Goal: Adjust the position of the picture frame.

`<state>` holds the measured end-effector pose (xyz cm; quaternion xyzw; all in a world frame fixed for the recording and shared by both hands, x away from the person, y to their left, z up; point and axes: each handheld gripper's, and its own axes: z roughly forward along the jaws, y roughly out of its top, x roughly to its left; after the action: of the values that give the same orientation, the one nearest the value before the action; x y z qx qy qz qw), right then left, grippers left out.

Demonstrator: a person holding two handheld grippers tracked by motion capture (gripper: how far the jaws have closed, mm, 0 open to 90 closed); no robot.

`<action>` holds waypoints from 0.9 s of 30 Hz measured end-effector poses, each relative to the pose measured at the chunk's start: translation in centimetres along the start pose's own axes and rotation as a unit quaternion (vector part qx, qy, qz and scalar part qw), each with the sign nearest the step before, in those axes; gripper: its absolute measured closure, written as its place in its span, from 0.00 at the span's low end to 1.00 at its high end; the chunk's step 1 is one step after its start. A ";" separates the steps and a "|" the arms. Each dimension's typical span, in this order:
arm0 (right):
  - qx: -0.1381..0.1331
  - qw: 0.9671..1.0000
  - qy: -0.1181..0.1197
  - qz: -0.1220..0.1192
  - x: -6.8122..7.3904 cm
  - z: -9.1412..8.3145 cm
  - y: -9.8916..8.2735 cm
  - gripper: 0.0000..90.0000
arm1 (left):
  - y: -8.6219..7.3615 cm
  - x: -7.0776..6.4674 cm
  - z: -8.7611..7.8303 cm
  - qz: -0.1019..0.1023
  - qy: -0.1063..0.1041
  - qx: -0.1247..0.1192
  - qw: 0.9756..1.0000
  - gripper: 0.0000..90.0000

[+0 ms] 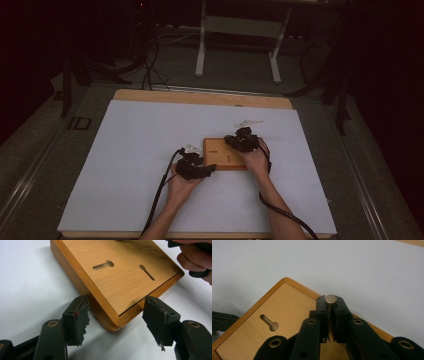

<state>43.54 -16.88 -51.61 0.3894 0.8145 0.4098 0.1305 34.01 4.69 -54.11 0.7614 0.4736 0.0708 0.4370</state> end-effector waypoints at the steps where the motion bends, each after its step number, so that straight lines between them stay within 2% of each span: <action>1: 0.003 1.000 0.000 -0.002 0.1 0.0 0.1 0.95 | 0.0 0.0 0.0 0.001 0.000 0.001 1.000 0.42; 10: 0.009 1.000 -0.008 -0.003 0.9 -0.3 1.2 0.95 | 0.2 0.3 -1.0 0.006 0.003 -0.007 1.000 0.43; 17: 0.010 1.000 -0.013 0.014 1.5 -0.1 1.9 0.95 | -0.1 0.7 -1.6 0.012 0.012 -0.003 1.000 0.44; 21: 0.012 1.000 -0.016 0.016 1.9 0.2 2.3 0.95 | -0.5 0.9 -1.7 0.009 0.011 0.000 1.000 0.44; 27: 0.015 0.999 -0.022 0.026 2.2 0.5 2.4 0.95 | -0.5 0.9 -1.7 0.012 0.016 -0.004 1.000 0.44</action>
<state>43.62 -14.12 -49.84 0.4211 0.8070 0.3923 0.1322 33.26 6.52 -53.67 0.7641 0.4709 0.0902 0.4316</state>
